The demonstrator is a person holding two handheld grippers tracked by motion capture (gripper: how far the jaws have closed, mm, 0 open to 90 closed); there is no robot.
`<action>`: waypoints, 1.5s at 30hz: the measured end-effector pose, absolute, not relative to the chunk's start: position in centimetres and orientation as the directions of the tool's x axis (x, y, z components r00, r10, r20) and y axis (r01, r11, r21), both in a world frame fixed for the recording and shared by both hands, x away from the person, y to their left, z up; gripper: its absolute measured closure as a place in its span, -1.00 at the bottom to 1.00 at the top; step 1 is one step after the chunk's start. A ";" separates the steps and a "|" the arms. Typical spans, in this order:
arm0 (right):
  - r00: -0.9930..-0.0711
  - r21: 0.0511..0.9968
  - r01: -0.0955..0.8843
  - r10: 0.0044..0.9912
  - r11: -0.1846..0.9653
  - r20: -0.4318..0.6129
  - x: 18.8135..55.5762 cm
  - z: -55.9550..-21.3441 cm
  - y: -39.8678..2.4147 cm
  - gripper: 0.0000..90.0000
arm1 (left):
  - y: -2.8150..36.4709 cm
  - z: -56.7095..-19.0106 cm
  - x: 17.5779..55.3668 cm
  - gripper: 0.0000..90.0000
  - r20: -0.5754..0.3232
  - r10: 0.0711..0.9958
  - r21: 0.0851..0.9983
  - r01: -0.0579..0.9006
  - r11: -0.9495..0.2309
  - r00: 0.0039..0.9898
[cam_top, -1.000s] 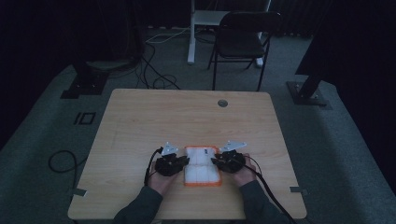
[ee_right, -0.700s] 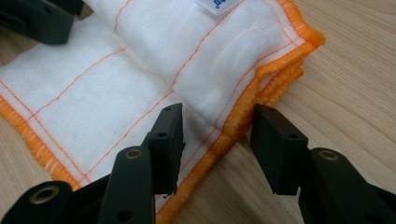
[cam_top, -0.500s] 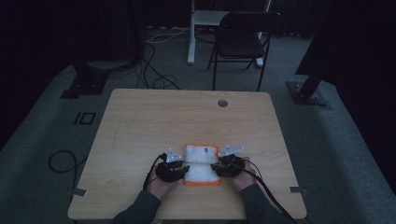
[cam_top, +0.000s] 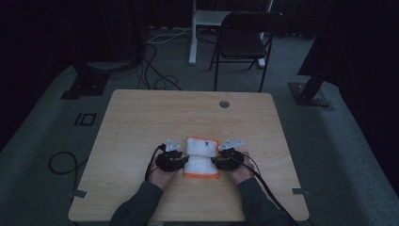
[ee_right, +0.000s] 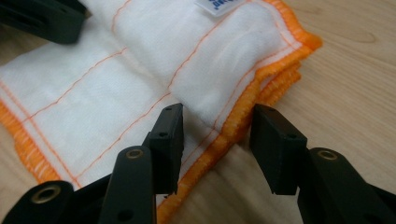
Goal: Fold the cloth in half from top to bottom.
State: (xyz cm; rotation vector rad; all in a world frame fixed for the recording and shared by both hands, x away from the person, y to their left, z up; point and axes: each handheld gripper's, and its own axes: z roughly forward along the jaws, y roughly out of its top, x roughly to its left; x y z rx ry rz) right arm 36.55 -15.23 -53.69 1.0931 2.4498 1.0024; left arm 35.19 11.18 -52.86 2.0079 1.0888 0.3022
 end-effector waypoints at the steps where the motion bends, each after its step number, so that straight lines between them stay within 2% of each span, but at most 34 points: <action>1: -0.675 0.691 0.546 0.738 0.474 0.027 36.6 -53.7 -15.2 0.22 | 11.3 -52.5 35.2 0.35 -0.169 0.779 0.761 0.582 -0.285 0.603; 5: -0.674 0.692 0.543 0.738 0.476 0.021 36.5 -53.7 -15.1 0.23 | 11.6 -50.8 35.8 0.28 -0.204 0.767 0.792 0.563 -0.236 0.608; 12: -0.674 0.690 0.541 0.738 0.480 0.014 36.5 -53.6 -15.1 0.23 | 11.0 -49.3 38.9 0.19 -0.206 0.780 0.801 0.560 -0.212 0.591; 15: -0.677 0.691 0.538 0.736 0.483 0.012 36.5 -53.7 -15.1 0.23 | 10.5 -49.5 40.4 0.09 -0.251 0.753 0.785 0.583 -0.209 0.608; 23: -0.678 0.691 0.532 0.735 0.489 0.002 36.4 -53.6 -15.0 0.23 | 9.7 -50.9 42.2 0.07 -0.346 0.748 0.724 0.668 -0.171 0.566; 25: -0.678 0.691 0.532 0.735 0.490 0.001 36.4 -53.6 -15.0 0.22 | 9.8 -51.2 42.2 0.17 -0.359 0.753 0.713 0.682 -0.160 0.552; 29: -0.678 0.690 0.534 0.735 0.488 0.004 36.4 -53.6 -15.1 0.22 | 9.9 -51.2 41.9 0.62 -0.354 0.758 0.713 0.683 -0.161 0.548; 30: -0.677 0.689 0.536 0.736 0.488 0.006 36.4 -53.5 -15.1 0.22 | 9.8 -50.8 41.4 0.62 -0.336 0.757 0.721 0.670 -0.176 0.561; 31: -0.676 0.691 0.535 0.736 0.486 0.006 36.4 -53.4 -15.2 0.21 | 9.7 -50.6 41.1 0.75 -0.330 0.754 0.727 0.662 -0.181 0.568; 32: -0.675 0.693 0.535 0.737 0.484 0.007 36.3 -53.3 -15.2 0.21 | 9.6 -50.5 40.9 0.80 -0.326 0.751 0.732 0.656 -0.184 0.574; 45: -0.662 0.735 0.510 0.749 0.446 0.006 35.8 -51.5 -16.2 0.17 | 9.0 -49.6 36.3 0.85 -0.280 0.691 0.777 0.580 -0.245 0.667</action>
